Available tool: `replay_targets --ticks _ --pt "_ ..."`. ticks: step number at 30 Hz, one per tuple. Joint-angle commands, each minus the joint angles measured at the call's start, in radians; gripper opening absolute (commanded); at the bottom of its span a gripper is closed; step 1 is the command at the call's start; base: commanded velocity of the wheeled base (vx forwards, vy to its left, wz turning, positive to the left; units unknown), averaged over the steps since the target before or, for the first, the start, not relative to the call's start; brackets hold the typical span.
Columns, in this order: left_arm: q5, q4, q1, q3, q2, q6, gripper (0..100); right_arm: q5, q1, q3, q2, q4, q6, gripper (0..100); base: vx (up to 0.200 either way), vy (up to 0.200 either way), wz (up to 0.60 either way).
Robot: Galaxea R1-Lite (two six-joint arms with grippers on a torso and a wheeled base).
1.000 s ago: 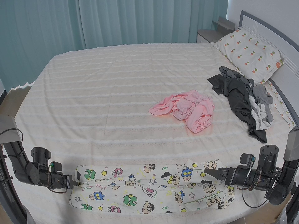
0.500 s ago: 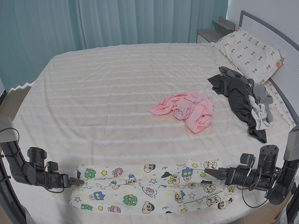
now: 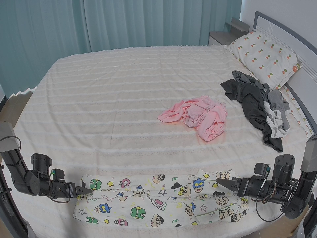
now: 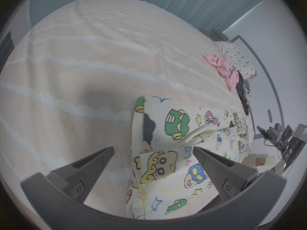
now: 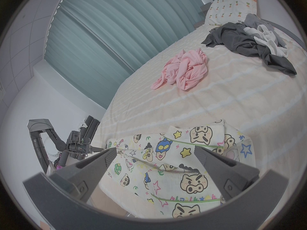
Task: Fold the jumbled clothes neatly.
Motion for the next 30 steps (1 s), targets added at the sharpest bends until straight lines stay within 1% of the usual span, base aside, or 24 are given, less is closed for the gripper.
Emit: replay_targets --ticks 1,14,21,22,30 --pt "0.032 -0.002 -0.044 -0.027 0.076 0.0 100 -0.003 0.003 0.018 -0.021 -0.009 0.003 100 0.0 0.0 0.0" --pt "0.038 -0.002 -0.108 -0.037 0.093 -0.001 100 -0.003 0.0 0.018 -0.044 -0.009 0.008 100 0.0 0.0 0.0" --pt "0.04 0.0 -0.12 -0.03 0.096 -0.003 100 -0.001 -0.002 0.018 -0.044 -0.009 0.009 100 0.0 0.0 0.0" --pt "0.04 0.001 -0.12 -0.03 0.094 -0.003 0 -0.001 -0.002 0.018 -0.044 -0.009 0.009 100 0.0 0.0 0.0" --pt "0.038 0.001 -0.12 0.003 0.082 -0.003 0 -0.001 -0.012 0.018 -0.049 -0.012 0.011 100 0.0 0.0 0.0"
